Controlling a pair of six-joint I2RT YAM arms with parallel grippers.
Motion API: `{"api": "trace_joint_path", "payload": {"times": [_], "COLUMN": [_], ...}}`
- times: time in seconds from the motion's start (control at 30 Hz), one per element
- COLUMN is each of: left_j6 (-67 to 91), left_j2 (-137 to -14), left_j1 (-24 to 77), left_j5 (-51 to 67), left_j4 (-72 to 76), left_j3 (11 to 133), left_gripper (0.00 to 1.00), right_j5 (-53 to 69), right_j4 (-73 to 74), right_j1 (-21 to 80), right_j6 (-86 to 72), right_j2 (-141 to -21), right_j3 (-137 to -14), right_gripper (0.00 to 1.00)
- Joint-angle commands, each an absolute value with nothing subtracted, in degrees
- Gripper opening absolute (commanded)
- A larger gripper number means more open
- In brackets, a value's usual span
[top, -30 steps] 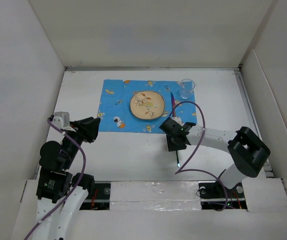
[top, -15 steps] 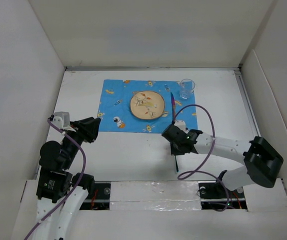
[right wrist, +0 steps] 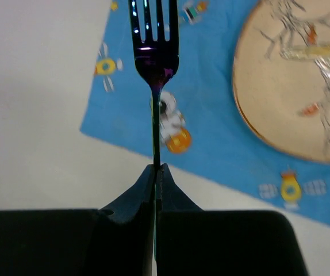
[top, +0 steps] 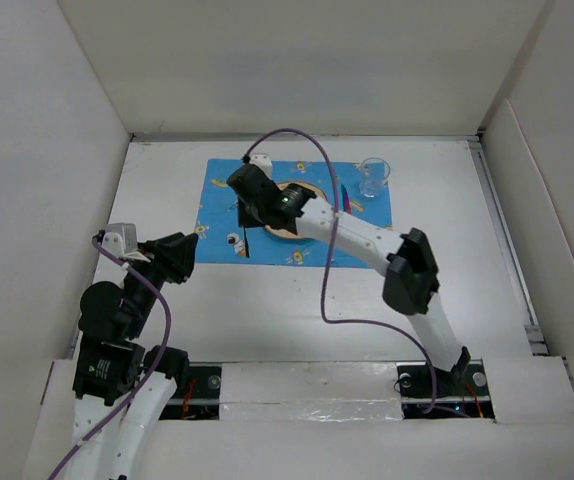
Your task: Set the dinner table for one person
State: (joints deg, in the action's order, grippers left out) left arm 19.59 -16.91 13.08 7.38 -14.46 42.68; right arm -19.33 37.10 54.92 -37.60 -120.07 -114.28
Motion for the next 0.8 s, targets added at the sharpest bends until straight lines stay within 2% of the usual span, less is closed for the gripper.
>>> {"api": "trace_joint_path", "payload": {"times": [0.0, 0.07, 0.17, 0.43, 0.77], "left_j6": [19.86, 19.86, 19.95, 20.22, 20.13], "left_j2": [-17.05, -17.14, -17.75, -17.49, -18.02], "left_j1": [13.36, 13.36, 13.36, 10.81, 10.81], "left_j5": [6.07, 5.71, 6.24, 8.96, 9.49], "left_j4": [-11.87, -11.78, -11.69, -10.81, -10.81], "left_j3": [42.19, 42.01, 42.10, 41.66, 41.75], "left_gripper": [0.34, 0.34, 0.34, 0.34, 0.34], "right_j5": [-18.29, -16.88, -15.38, -13.37, -11.95], "right_j4": [43.31, 44.99, 45.53, 40.96, 35.34], "right_j1": [53.00, 52.48, 52.47, 50.71, 49.57], "right_j6": [-35.42, -36.38, -37.88, -41.48, -46.66], "right_j2": [-129.61, -136.45, -142.27, -148.35, -150.47], "right_j3": [-127.84, -137.66, -144.12, -145.64, -142.73], "right_gripper": [0.00, 0.00, 0.00, 0.00, 0.00]}}
